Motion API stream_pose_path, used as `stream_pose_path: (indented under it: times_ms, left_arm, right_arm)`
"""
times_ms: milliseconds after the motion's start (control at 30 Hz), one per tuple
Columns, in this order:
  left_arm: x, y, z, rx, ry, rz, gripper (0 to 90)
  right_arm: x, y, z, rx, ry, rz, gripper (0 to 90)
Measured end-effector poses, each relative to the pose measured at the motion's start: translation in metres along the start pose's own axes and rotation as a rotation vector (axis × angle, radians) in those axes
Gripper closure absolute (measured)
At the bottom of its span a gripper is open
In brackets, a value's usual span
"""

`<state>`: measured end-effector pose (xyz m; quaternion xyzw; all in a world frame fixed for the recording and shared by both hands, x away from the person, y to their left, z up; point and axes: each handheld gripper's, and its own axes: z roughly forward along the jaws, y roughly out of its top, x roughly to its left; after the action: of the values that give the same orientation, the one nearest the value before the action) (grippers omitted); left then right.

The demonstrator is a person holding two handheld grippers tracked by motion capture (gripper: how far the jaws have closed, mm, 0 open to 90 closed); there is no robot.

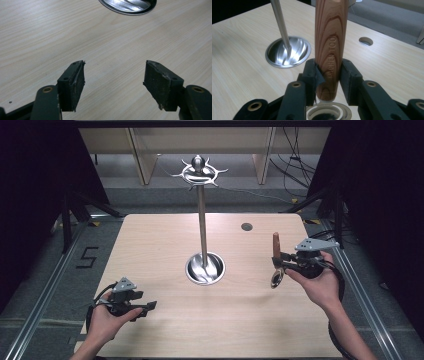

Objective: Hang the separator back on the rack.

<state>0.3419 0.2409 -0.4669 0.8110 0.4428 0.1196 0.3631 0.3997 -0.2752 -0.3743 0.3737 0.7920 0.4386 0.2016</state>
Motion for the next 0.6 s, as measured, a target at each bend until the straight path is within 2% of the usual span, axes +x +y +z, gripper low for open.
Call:
stream_pose_path:
  times_ms: [33,100,133,167,233,267,300,333,400,467,533,567,600]
  left_arm:
    - [0.0,0.0,0.0,0.0,0.001,0.0,32.1]
    - [0.0,0.0,0.0,-0.002,0.001,-0.003,32.1]
    - [0.0,0.0,0.0,-0.002,0.001,-0.003,32.1]
    - [0.0,0.0,0.0,-0.004,0.005,0.002,32.1]
    - [0.0,0.0,0.0,0.001,-0.001,0.0,32.1]
    - [0.0,0.0,0.0,0.001,-0.001,0.0,32.1]
    - [0.0,0.0,0.0,0.001,0.0,-0.001,32.1]
    - [0.0,0.0,0.0,0.0,-0.003,-0.002,32.1]
    - [0.0,0.0,0.0,0.0,-0.001,-0.002,32.1]
    - [0.0,0.0,0.0,-0.003,0.0,-0.007,32.1]
    - [0.0,0.0,0.0,-0.003,0.0,-0.007,32.1]
    - [0.0,0.0,0.0,-0.002,-0.005,-0.006,32.0]
    - [0.002,0.0,-0.002,0.019,-0.006,0.019,32.0]
  right_arm:
    - [0.001,0.003,-0.002,0.002,0.008,-0.011,68.8]
    - [0.003,0.004,-0.003,-0.003,0.01,-0.003,68.8]
    - [0.003,0.006,-0.003,-0.01,0.013,-0.022,68.9]
    - [0.005,0.007,-0.004,-0.017,0.007,-0.006,68.8]
    - [0.008,0.01,-0.004,-0.045,0.005,-0.012,68.9]
    - [0.008,0.01,-0.004,-0.045,0.005,-0.012,68.9]
    - [0.007,0.012,-0.006,-0.03,0.015,-0.034,68.9]
    - [0.01,0.013,-0.006,-0.028,0.017,-0.009,68.9]
    - [0.01,0.014,-0.006,-0.035,0.018,-0.024,68.9]
    - [0.013,0.016,-0.006,-0.053,0.022,-0.01,68.8]
    - [0.013,0.016,-0.007,-0.048,0.027,-0.016,68.8]
    - [0.013,0.017,-0.007,-0.054,0.028,-0.018,68.9]
    - [0.014,0.017,-0.006,-0.082,0.019,-0.016,68.9]
